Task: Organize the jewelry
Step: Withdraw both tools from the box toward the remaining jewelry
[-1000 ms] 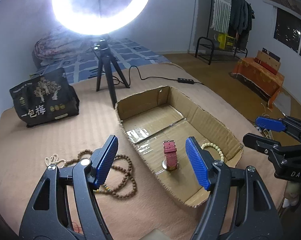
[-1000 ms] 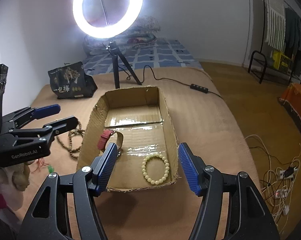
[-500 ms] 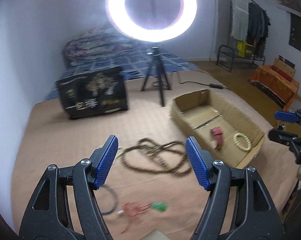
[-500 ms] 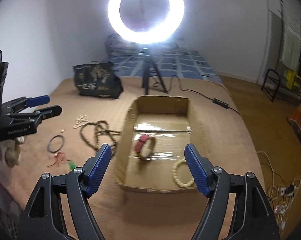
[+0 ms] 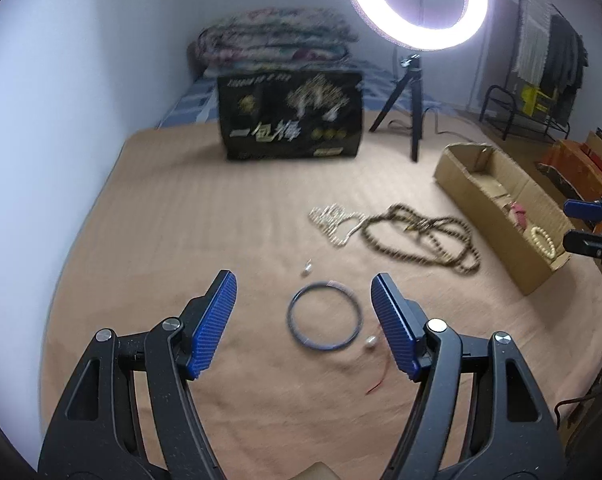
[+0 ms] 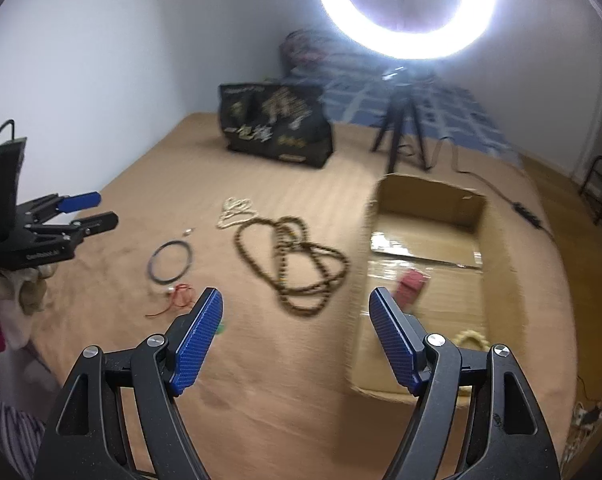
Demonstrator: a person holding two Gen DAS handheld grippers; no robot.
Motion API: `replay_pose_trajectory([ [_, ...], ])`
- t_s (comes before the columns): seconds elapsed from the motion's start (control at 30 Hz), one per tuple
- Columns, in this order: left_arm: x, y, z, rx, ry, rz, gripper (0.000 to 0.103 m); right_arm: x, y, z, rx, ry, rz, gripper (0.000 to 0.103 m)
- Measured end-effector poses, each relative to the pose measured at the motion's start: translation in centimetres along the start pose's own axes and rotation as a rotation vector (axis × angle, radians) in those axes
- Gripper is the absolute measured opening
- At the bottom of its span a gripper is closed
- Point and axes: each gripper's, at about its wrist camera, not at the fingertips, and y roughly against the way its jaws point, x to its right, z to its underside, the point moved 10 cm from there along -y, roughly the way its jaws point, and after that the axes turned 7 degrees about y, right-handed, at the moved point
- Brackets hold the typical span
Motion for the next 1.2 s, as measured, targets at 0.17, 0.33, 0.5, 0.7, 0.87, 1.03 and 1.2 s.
replay_pose_trajectory([
  [0.17,-1.5,-1.8,2.0,-0.060,0.032,0.008,0.068,-1.9,-3.1,-0.6,-0.060,0.029,-0.058,0.076],
  [0.33,-1.3,-3.6,3.3,-0.111,0.060,0.044,0.068,-2.4,-6.2,-0.8,-0.118,0.032,-0.077,0.076],
  [0.5,0.0,-4.9,4.4,-0.153,0.072,0.096,0.068,-3.0,-8.3,-1.1,-0.168,0.052,-0.083,0.076],
  [0.7,1.3,-6.9,4.9,-0.196,0.088,0.112,0.074,-3.2,-10.6,-1.6,-0.220,0.053,-0.101,0.076],
  [0.87,2.2,-7.7,4.8,-0.215,0.100,0.125,0.074,-2.8,-12.5,-2.2,-0.256,0.048,-0.120,0.076],
  [1.03,2.5,-8.4,4.7,-0.224,0.105,0.132,0.074,-3.1,-14.9,-2.8,-0.325,0.088,-0.165,0.076],
  [1.2,2.3,-8.6,4.7,-0.233,0.126,0.146,0.074,-2.3,-17.3,-3.7,-0.369,0.109,-0.147,0.076],
])
